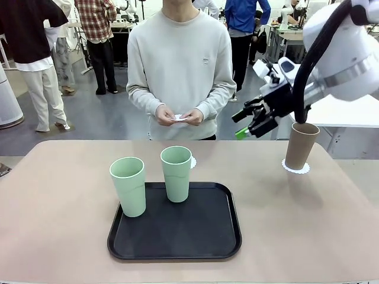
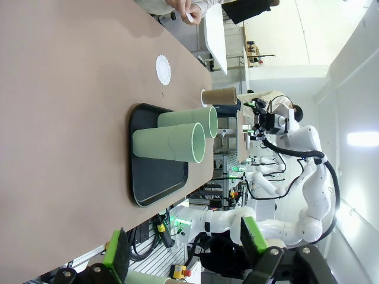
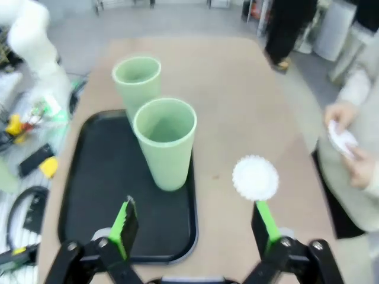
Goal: Place coasters on the table and set cups on them.
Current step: Take one Reusable plastic cup from the Flat Tray and place it on a coaster set by the human.
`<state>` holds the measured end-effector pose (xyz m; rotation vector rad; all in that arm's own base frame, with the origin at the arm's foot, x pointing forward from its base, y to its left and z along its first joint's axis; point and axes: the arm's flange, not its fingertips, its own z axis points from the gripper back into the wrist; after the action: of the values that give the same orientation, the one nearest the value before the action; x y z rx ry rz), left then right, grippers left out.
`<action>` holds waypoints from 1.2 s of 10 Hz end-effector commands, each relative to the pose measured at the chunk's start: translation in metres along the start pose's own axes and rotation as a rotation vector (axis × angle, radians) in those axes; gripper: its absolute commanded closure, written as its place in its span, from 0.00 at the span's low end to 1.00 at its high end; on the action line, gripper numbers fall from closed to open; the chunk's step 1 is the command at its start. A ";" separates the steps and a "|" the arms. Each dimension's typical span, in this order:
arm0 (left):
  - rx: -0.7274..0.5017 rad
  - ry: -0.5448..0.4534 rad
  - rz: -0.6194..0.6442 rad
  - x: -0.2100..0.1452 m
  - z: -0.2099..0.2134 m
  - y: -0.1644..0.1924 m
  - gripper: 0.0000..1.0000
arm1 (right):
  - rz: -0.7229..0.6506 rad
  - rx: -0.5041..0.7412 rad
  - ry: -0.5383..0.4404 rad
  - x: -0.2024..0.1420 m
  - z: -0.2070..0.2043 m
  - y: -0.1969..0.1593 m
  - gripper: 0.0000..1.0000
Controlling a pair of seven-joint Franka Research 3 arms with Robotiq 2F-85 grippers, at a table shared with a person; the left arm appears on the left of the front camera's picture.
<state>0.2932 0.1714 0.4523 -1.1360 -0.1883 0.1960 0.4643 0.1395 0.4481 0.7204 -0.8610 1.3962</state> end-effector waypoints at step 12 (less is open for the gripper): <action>-0.008 -0.005 -0.005 -0.001 0.001 -0.001 0.00 | 0.078 0.157 -0.339 -0.100 -0.058 0.032 0.00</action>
<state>0.2932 0.1715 0.4523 -1.1360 -0.1885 0.1962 0.4333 0.1362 0.3363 1.0846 -1.0813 1.4290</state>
